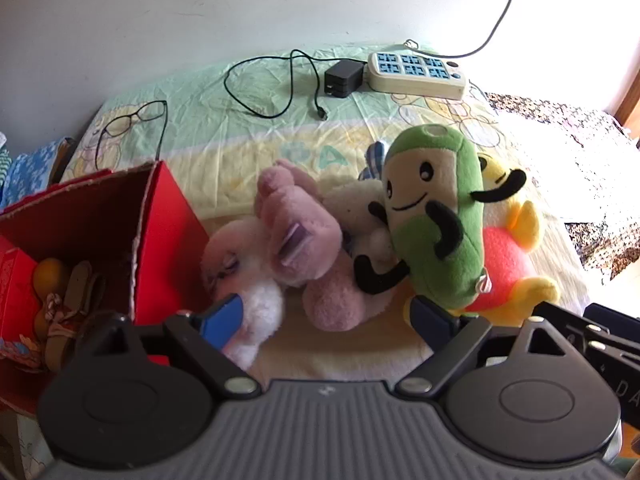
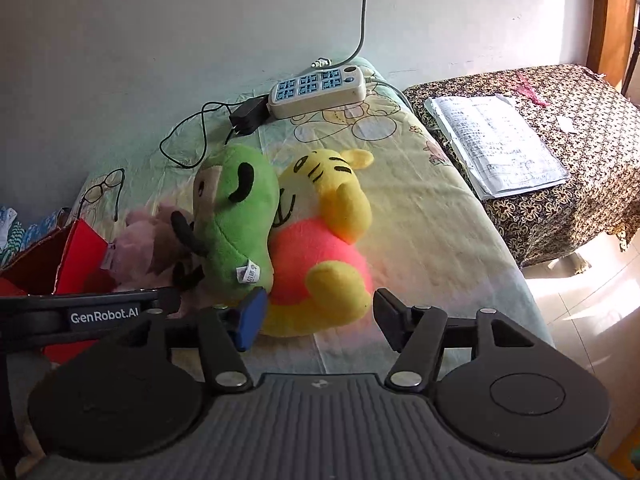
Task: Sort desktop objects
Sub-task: 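Move both grippers toward the green pickle plush on the bed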
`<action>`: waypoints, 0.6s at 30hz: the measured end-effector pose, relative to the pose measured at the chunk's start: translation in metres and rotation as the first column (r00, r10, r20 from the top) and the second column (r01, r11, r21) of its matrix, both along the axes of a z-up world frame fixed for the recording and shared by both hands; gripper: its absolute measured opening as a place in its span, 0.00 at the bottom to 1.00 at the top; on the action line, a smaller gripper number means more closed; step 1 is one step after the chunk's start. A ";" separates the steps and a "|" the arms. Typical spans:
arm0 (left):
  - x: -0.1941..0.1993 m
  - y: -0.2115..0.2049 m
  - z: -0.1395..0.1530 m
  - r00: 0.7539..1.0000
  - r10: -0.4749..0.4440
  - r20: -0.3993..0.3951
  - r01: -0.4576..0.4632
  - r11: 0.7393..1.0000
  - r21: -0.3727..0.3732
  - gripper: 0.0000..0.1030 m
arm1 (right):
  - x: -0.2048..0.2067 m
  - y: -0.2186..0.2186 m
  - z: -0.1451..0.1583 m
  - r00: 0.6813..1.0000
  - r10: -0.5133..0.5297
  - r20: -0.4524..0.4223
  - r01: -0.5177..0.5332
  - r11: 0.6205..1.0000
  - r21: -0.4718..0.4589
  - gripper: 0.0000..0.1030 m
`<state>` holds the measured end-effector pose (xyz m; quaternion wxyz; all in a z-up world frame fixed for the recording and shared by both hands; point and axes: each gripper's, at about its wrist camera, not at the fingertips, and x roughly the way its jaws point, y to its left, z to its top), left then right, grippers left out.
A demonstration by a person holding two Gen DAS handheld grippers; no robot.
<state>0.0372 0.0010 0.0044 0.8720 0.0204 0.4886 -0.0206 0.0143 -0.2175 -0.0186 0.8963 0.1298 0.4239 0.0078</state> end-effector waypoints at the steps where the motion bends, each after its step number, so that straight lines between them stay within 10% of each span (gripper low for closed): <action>1: 0.000 0.000 0.000 1.000 0.011 -0.003 -0.011 1.000 -0.005 0.95 | 0.002 -0.002 0.002 1.000 0.018 0.002 -0.018 1.000 -0.003 0.61; 18: 0.000 -0.021 0.000 0.995 0.101 -0.005 -0.101 0.994 0.038 0.97 | 0.019 -0.024 0.013 0.994 0.111 0.018 -0.112 0.993 0.026 0.61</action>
